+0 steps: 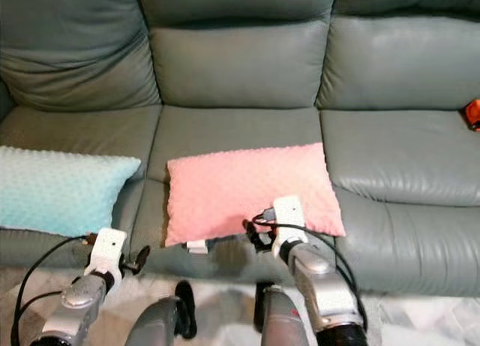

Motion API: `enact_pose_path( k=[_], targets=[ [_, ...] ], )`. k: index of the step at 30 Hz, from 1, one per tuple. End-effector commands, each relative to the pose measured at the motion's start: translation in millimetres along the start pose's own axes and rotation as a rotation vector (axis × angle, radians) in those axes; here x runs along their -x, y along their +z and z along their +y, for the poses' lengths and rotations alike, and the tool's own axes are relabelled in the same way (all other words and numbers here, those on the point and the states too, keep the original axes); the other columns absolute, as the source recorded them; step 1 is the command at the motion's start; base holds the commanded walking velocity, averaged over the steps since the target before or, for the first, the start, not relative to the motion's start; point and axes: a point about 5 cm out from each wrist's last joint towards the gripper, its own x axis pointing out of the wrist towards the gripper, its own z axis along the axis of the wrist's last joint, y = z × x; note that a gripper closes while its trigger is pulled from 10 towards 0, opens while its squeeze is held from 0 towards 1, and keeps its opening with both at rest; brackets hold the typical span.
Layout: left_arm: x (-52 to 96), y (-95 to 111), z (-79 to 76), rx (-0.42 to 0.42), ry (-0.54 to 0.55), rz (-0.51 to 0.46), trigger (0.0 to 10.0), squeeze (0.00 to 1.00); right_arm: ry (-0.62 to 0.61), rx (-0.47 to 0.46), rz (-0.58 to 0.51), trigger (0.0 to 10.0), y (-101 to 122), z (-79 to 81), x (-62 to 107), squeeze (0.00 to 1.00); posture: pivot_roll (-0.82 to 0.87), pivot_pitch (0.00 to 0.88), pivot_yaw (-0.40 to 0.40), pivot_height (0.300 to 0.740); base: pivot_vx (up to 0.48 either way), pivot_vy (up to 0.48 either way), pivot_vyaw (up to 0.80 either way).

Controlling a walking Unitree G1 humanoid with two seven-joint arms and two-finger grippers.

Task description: Move the pillow to the sofa

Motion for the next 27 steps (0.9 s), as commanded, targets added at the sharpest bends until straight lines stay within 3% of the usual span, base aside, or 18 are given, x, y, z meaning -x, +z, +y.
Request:
enact_pose_path(
  k=[1, 8, 13, 17, 20, 25, 27],
  targets=[
    [6.8, -23, 8.7, 0.012, 0.066, 0.081, 10.0, 0.00, 0.007, 0.008, 0.038, 10.0, -17, 0.1, -2.3, 0.00, -0.03, 0.138, 0.043, 0.740, 0.000, 0.000, 0.00],
    [8.6, -42, 13.4, 0.036, 0.167, 0.197, 10.0, 0.00, -0.094, 0.065, 0.069, 10.0, -40, -22.7, -10.5, 0.00, -0.04, 0.029, 0.021, 0.740, 0.000, 0.000, 0.00],
    [4.4, -38, 15.6, 0.040, 0.209, 0.220, 10.0, 0.00, -0.161, 0.129, 0.089, 10.0, -46, -25.6, -14.9, 0.00, -0.05, 0.000, 0.016, 0.740, 0.000, 0.000, 0.00],
    [2.3, -38, 10.3, 0.000, 0.192, 0.247, 10.0, 0.00, -0.244, 0.099, 0.142, 10.0, -58, -25.5, -16.7, 0.00, -0.05, 0.000, 0.011, 0.740, 0.000, 0.000, 0.00],
    [2.7, -42, 5.3, -0.019, 0.195, 0.285, 10.0, 0.00, -0.186, 0.159, 0.207, 10.0, -71, -10.7, -18.1, 0.00, -0.04, 0.000, -0.004, 0.740, 0.000, 0.000, 0.00],
    [0.1, -39, -1.5, -0.031, 0.181, 0.285, 10.0, 0.00, -0.194, 0.163, 0.208, 10.0, -67, -16.7, -19.1, 0.00, -0.05, 0.000, -0.025, 0.740, 0.000, 0.000, 0.00],
    [0.0, -40, -3.7, 0.014, 0.173, 0.298, 10.0, 0.00, -0.145, 0.211, 0.244, 10.0, -75, -13.8, -16.8, 0.00, -0.04, 0.000, -0.043, 0.740, 0.000, 0.000, 0.00]
  ],
)
